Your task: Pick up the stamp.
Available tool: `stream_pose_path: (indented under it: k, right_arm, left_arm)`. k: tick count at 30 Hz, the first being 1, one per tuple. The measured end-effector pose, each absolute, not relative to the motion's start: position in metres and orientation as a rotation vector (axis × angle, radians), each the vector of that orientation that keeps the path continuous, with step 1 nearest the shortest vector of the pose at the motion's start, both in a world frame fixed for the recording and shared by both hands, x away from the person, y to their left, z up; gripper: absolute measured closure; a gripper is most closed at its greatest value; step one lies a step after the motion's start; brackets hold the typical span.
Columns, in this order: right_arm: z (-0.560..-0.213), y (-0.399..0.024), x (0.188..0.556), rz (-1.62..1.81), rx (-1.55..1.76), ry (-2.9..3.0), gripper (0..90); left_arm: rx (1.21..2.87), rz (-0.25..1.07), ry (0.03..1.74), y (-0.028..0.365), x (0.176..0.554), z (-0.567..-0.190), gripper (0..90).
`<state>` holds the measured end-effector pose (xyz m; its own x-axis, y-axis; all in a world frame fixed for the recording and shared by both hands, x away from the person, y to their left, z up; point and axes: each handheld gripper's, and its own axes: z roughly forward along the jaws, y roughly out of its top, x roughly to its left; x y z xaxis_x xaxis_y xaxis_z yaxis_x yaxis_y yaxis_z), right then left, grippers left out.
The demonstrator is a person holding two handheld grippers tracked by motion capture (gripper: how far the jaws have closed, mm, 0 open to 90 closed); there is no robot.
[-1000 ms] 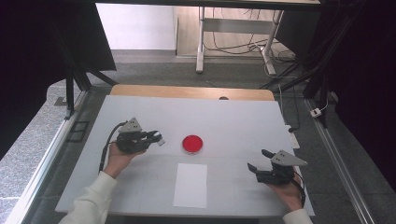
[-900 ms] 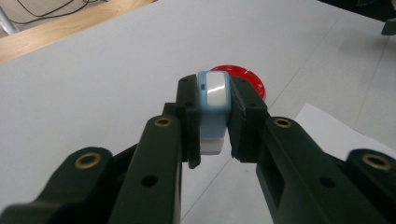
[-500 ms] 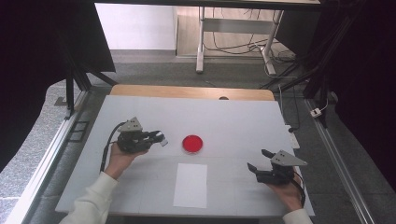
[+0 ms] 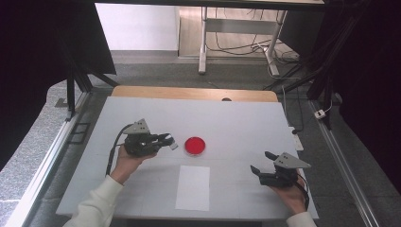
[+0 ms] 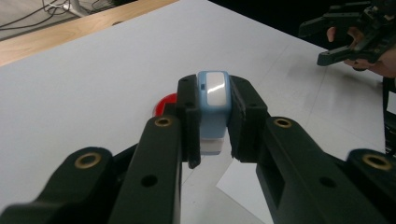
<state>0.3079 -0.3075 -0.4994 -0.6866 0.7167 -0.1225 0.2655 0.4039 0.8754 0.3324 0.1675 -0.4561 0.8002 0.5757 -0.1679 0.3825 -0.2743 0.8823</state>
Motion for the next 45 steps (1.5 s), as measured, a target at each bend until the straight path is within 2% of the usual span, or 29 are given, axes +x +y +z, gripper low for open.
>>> stream_pose_path:
  k: [45]
  right_arm:
    - [-0.501,-0.306,0.307,1.21,0.836,2.187,20.4]
  left_arm:
    - [1.918,0.102,0.615,0.114,0.325,-0.455,75.3]
